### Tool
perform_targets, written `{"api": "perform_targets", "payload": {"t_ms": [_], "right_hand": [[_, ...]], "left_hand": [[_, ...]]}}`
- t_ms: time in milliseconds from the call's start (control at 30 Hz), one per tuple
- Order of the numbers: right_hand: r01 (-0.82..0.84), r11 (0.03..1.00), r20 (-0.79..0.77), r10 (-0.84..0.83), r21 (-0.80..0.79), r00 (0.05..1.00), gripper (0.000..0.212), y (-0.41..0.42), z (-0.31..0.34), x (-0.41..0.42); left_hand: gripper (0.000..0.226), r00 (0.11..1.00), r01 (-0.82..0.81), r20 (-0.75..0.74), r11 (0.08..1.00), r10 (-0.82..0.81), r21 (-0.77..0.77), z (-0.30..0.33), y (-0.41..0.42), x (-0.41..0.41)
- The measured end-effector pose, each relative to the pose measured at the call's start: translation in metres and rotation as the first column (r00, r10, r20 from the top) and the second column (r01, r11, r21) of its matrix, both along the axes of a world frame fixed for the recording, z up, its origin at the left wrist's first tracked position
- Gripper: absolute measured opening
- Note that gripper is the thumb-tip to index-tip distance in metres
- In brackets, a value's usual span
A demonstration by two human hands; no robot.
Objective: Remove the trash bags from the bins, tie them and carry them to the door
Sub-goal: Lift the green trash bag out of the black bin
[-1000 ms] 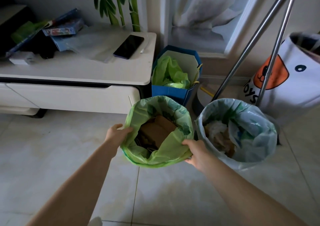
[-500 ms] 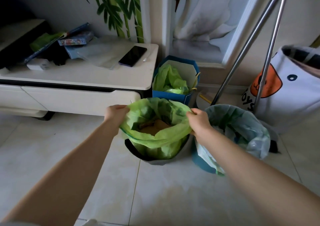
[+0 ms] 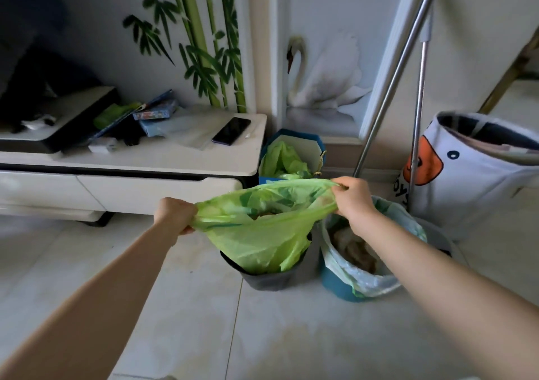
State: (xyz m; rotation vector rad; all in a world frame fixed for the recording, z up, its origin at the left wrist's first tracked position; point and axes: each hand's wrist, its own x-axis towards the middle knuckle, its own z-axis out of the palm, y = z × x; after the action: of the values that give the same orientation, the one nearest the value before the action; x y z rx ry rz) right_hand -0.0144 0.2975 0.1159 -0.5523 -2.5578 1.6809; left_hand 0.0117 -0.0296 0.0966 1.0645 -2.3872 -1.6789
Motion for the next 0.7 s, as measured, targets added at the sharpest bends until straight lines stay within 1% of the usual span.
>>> {"api": "perform_targets", "payload": {"t_ms": [100,233,333,467,567,700], "right_hand": [[-0.010,1.000,-0.088,0.012,0.022,0.996,0.023,-0.003,0.023,0.000],[-0.016,0.999,-0.202,0.023,0.034,0.979,0.025,-0.009,0.063,-0.007],[-0.011,0.999,-0.264,0.019,0.031,0.964,0.025,-0.013,0.094,-0.009],[-0.009,1.000,-0.359,0.018,0.026,0.933,0.023,-0.015,0.129,0.002],[0.011,0.999,-0.435,0.007,0.040,0.901,0.024,-0.015,0.154,0.015],[0.022,0.999,-0.504,-0.003,0.031,0.864,0.023,-0.011,0.187,0.037]], "left_hand": [[0.020,0.994,0.004,-0.105,0.999,0.000,0.037,0.020,0.004,0.001],[0.005,0.968,-0.029,-0.246,0.995,0.051,0.094,0.057,0.007,-0.005],[0.013,0.948,-0.045,-0.313,0.997,0.064,0.067,0.086,0.009,-0.005],[0.011,0.901,-0.040,-0.429,0.997,0.066,0.071,0.124,0.017,0.007],[0.019,0.867,-0.030,-0.494,0.997,0.061,0.070,0.154,0.021,0.023],[0.012,0.819,-0.023,-0.571,0.997,0.061,0.073,0.189,0.026,0.047]]}}
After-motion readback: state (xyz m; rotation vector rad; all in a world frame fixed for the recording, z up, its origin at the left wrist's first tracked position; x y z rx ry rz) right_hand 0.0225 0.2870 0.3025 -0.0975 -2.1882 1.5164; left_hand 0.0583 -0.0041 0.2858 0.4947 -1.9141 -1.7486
